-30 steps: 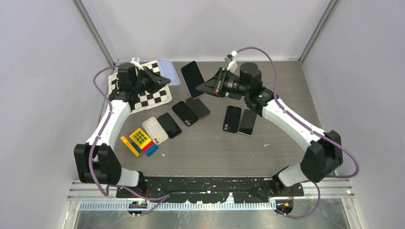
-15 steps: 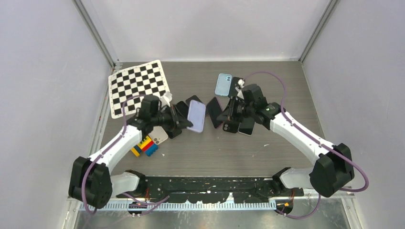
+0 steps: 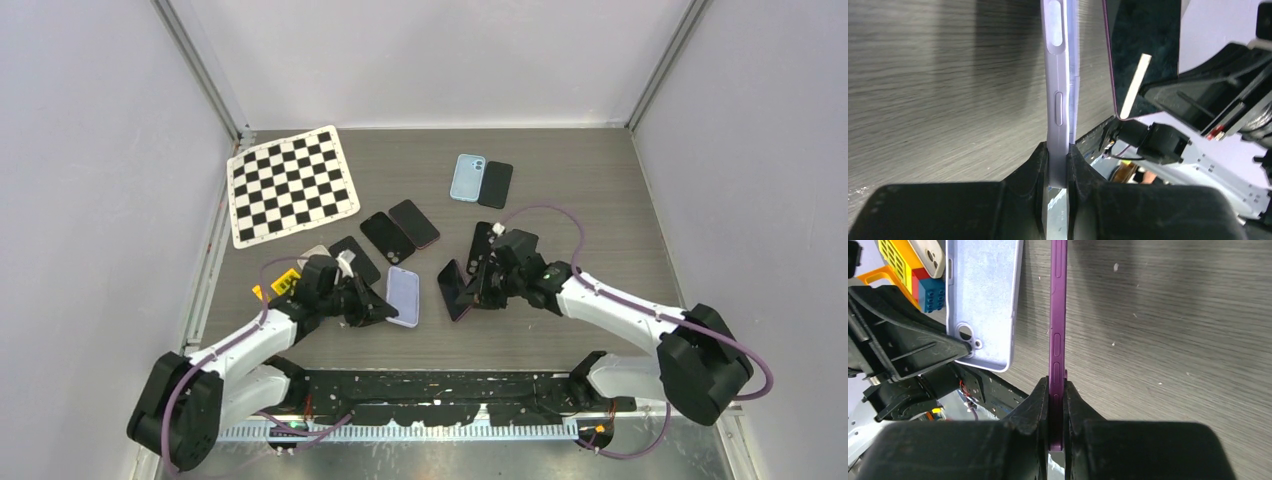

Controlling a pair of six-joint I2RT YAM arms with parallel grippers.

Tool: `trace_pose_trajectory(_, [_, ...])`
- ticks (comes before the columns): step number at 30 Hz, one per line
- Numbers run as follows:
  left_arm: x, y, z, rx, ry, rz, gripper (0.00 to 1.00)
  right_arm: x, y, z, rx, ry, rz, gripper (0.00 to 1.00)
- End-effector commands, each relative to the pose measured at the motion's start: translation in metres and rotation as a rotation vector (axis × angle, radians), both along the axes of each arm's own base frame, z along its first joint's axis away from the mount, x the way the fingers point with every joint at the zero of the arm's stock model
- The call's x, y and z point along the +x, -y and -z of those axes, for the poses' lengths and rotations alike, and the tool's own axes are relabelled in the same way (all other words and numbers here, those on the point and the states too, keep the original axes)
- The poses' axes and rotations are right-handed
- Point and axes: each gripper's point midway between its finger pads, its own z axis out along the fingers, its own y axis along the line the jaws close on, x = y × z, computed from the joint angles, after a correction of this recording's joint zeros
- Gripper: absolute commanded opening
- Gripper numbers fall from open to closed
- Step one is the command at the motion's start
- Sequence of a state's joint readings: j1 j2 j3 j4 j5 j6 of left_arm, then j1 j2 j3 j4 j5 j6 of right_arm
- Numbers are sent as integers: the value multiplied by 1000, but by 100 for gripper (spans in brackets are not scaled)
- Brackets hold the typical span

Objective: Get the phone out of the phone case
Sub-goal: Place the phone case at the center of the board, then place the phone at the center of the board.

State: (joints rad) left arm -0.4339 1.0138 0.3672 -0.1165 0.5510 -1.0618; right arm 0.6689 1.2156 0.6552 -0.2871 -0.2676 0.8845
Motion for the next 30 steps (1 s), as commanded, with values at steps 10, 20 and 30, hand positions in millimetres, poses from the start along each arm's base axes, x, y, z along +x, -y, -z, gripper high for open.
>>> trace_pose_trajectory(10, [-24, 23, 28, -52, -145, 159, 14, 17, -46, 12, 103, 116, 35, 12])
trace_pose_trajectory(20, [-25, 16, 35, 56, -166, 186, 64, -13, -24, 36, -23, 62, -59, 33])
trace_pose_trajectory(30, [-19, 8, 23, 156, -110, 248, 73, -15, -7, 21, -183, 77, -162, 67])
